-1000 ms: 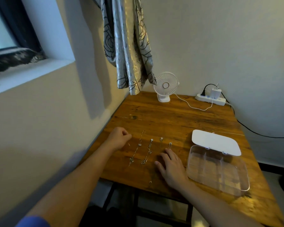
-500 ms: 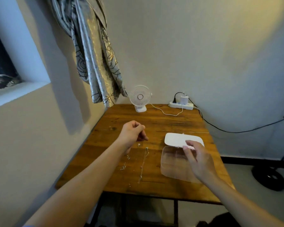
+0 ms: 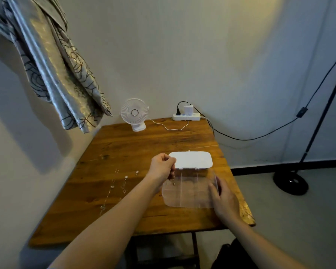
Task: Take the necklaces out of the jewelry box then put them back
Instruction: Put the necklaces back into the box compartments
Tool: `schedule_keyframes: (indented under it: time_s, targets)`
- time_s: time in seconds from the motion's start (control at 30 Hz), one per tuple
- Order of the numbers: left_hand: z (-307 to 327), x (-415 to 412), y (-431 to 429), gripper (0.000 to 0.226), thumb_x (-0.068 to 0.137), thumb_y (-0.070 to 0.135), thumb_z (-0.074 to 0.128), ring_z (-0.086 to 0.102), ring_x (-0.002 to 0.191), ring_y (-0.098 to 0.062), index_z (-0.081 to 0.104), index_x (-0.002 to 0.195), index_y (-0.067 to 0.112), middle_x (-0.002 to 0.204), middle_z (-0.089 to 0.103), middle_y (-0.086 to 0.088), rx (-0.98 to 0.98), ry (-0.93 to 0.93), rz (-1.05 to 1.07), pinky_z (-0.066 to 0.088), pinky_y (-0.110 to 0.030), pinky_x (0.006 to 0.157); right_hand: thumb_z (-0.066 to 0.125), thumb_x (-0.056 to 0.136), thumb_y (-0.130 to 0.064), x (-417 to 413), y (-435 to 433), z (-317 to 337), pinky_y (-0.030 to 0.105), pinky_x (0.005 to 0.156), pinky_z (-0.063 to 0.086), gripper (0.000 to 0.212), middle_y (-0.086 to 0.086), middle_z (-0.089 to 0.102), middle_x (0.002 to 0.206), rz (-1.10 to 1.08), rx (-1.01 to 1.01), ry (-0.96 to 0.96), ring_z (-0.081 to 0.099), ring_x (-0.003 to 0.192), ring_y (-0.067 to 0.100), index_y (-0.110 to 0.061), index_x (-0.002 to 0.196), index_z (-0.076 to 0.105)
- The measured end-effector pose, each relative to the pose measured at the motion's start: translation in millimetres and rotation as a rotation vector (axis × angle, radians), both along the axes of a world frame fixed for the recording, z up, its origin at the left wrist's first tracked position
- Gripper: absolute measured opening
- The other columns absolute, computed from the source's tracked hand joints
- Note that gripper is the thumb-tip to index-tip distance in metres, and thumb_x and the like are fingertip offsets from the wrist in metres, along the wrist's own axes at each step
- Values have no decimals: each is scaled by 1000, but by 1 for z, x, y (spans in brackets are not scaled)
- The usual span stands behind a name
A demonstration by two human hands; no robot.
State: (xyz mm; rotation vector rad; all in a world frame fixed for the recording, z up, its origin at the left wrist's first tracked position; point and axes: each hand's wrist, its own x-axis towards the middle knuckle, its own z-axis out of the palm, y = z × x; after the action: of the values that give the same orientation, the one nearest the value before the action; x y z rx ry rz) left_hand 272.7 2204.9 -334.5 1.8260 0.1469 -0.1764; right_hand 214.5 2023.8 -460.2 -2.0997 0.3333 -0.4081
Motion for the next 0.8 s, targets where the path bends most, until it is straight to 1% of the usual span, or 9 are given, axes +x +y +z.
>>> schedule_keyframes:
  time_s: [0.17,0.3,0.4,0.47,0.53,0.63,0.7,0.8]
  targets:
    - [-13,-4,0,9,94,14,54,55,60,-16,59,93,6,73,60,-9,52,6,-65,52,-28,62,48,96,-41,1,-2,-3,27,74,40,43,-3,60,124,0,-12,-9,50,102,8,-26,137,47]
    - [-20,-9,7,6,93,13,56,61,64,-17,59,92,8,79,64,-12,203,-44,-119,52,-23,58,48,96,-43,1,-2,-6,26,73,43,43,-3,60,124,-5,-7,-3,53,105,12,-27,137,46]
    - [-21,-10,13,4,92,13,57,64,68,-20,60,89,10,81,67,-13,302,-102,-131,57,-30,65,47,96,-44,1,-2,-6,27,74,44,43,-3,61,123,-13,-6,2,54,105,13,-28,136,46]
    - [-18,-10,16,4,91,13,58,65,70,-21,60,88,11,81,67,-13,330,-139,-120,58,-32,67,47,96,-44,1,-2,-5,27,74,44,43,-3,61,123,-15,-5,0,54,105,13,-27,136,46]
    - [-14,-10,18,3,91,12,59,66,71,-21,60,88,11,81,67,-12,340,-171,-119,58,-33,69,47,96,-43,0,-1,-5,26,71,43,43,-2,61,124,-11,-5,-6,54,105,14,-27,136,46]
    - [-14,-9,18,3,90,12,60,66,75,-18,60,87,13,83,67,-10,393,-177,-151,58,-32,72,48,96,-42,0,-1,-5,19,64,40,43,-2,61,124,-10,-11,-6,53,102,12,-26,136,46]
    - [-20,-9,18,4,88,12,62,65,78,-16,60,86,16,86,66,-6,493,-180,-204,58,-31,73,48,96,-42,0,-1,-5,17,63,39,43,-2,61,123,-8,-9,-8,51,99,9,-26,136,46]
    - [-35,-11,16,8,87,13,62,60,82,-13,60,93,19,91,63,-1,747,-225,-325,56,-27,74,49,96,-42,-1,-1,-4,18,65,40,42,-2,61,123,-10,-3,-14,50,98,8,-26,136,47]
